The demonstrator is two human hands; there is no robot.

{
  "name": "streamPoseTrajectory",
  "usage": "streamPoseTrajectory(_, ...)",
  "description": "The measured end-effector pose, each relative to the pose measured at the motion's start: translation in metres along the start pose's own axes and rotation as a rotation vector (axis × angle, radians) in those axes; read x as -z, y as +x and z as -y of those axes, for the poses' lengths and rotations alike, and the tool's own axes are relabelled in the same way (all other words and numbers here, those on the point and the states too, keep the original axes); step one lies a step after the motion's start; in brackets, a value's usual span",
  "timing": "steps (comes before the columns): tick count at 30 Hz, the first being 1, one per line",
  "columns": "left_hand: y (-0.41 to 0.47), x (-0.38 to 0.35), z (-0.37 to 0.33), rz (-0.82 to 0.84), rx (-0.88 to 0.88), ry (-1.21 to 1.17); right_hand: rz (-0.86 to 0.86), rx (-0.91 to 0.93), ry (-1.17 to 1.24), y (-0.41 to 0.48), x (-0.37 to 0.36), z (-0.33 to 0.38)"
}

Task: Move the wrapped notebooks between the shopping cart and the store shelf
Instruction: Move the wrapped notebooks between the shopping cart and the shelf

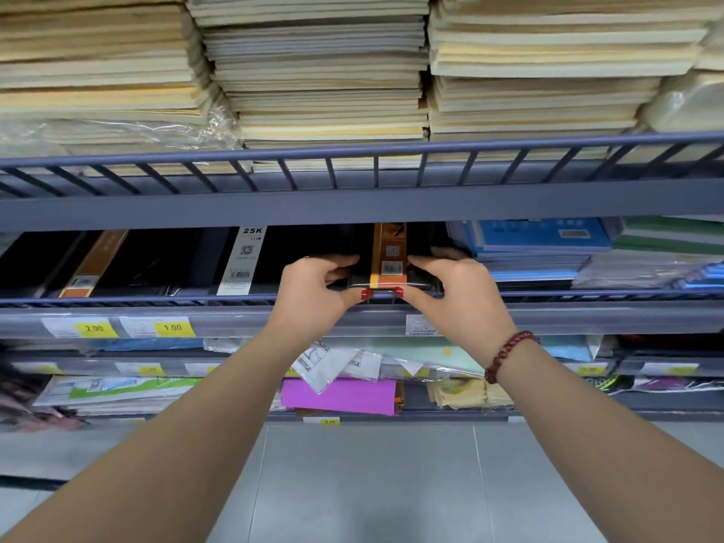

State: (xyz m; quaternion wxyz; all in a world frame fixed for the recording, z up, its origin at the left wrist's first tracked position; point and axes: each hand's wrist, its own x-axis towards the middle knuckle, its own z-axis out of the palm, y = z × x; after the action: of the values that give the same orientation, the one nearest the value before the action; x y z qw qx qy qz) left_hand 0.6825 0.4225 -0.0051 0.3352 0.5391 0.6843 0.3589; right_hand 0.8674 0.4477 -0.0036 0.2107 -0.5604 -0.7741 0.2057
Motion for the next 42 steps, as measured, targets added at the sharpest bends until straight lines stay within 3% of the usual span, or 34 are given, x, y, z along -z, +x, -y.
streamPoseTrajectory(8,-0.004,-0.002,0.005,-0.012,-0.019,0.091,0.056,-0.001,-0.092,-0.008,-0.006,-0.002)
streamPoseTrajectory(14,-0.023,0.005,-0.007,0.081,-0.113,0.329,0.25,0.024,-0.156,-0.015,0.016,0.006)
streamPoseTrajectory(19,-0.063,0.043,-0.026,0.086,-0.072,0.66,0.224,0.125,-0.276,-0.039,0.039,0.036)
streamPoseTrajectory(22,-0.098,0.073,-0.038,0.122,0.01,0.878,0.272,0.233,-0.317,-0.054,0.049,0.07)
streamPoseTrajectory(29,-0.187,0.169,-0.049,0.077,0.137,1.04,0.329,0.474,-0.345,-0.079,0.054,0.178)
streamPoseTrajectory(42,-0.4,0.384,-0.038,-0.351,0.301,1.035,0.361,0.863,-0.32,-0.171,0.019,0.422)
